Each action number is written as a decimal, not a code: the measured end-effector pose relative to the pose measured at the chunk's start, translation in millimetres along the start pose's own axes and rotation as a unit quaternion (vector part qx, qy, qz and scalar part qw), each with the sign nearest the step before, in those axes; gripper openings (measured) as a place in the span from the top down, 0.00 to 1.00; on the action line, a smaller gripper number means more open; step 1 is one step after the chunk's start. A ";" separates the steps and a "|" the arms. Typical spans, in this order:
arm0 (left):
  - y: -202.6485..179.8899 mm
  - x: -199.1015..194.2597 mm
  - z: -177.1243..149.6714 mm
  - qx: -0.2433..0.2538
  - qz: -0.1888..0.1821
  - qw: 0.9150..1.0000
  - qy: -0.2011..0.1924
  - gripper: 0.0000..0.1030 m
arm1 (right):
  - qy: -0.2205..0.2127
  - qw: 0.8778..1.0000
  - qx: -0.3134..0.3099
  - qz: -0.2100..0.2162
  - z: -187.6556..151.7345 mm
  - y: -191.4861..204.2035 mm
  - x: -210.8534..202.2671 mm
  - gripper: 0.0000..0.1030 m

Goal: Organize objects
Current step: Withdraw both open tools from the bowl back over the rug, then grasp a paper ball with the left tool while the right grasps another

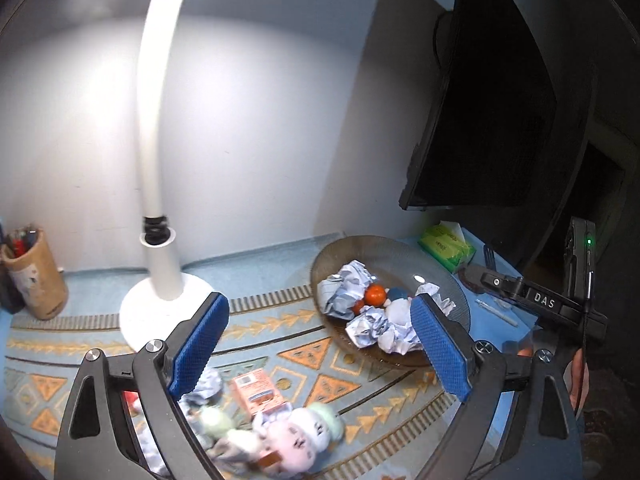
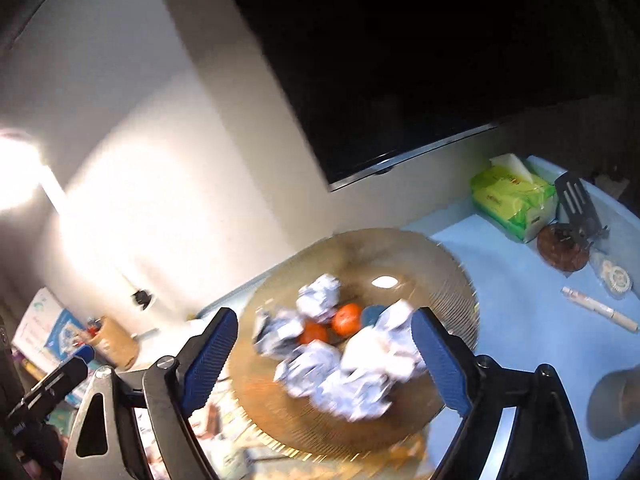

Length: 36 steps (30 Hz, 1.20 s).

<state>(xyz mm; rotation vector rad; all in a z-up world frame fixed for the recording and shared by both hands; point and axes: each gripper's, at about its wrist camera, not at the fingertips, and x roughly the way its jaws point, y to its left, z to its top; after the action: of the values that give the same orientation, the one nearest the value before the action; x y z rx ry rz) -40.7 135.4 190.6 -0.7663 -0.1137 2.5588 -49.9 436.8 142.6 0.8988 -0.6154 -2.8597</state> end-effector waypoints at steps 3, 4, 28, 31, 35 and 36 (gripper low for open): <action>24.1 -50.8 -7.0 -0.009 0.036 0.999 -0.029 0.08 | 0.034 0.998 -0.014 0.042 -21.4 25.9 -12.9 0.14; 33.0 -65.0 -10.7 -0.015 0.052 0.998 -0.037 0.02 | 0.049 0.997 -0.021 0.049 -31.1 35.9 -14.6 0.13; 168.7 -44.8 -180.3 -0.147 0.136 0.977 0.073 0.02 | 0.141 0.973 -0.137 0.117 -186.4 100.7 30.6 0.13; 172.5 -43.2 -179.6 -0.157 0.115 0.977 0.083 0.02 | 0.133 0.970 -0.169 0.110 -191.6 116.0 23.3 0.13; 185.4 -20.8 -169.6 -0.200 0.001 0.968 0.154 0.02 | 0.171 0.956 -0.190 0.144 -213.0 148.6 23.2 0.13; 189.3 -14.4 -166.0 -0.216 -0.040 0.961 0.168 0.02 | 0.183 0.952 -0.190 0.157 -217.9 158.7 24.7 0.13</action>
<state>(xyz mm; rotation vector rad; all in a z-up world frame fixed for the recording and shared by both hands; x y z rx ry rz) -18.2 -48.1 19.2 -1.3177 -0.5925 2.3107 46.0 210.1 30.1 1.1016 -0.1403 -2.3259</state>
